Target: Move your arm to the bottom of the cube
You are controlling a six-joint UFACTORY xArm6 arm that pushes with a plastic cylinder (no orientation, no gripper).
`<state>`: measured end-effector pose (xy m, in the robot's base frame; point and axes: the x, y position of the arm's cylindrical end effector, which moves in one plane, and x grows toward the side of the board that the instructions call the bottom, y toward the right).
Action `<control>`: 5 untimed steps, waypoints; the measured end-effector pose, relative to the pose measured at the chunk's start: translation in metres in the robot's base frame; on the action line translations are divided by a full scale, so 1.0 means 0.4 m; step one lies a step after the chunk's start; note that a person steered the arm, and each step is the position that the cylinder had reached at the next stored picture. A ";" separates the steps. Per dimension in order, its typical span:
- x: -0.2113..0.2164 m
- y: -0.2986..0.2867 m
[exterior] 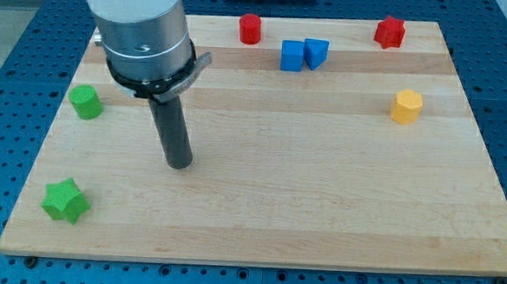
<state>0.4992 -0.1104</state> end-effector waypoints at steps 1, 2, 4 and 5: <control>0.000 0.009; -0.048 0.141; -0.274 0.333; -0.340 0.406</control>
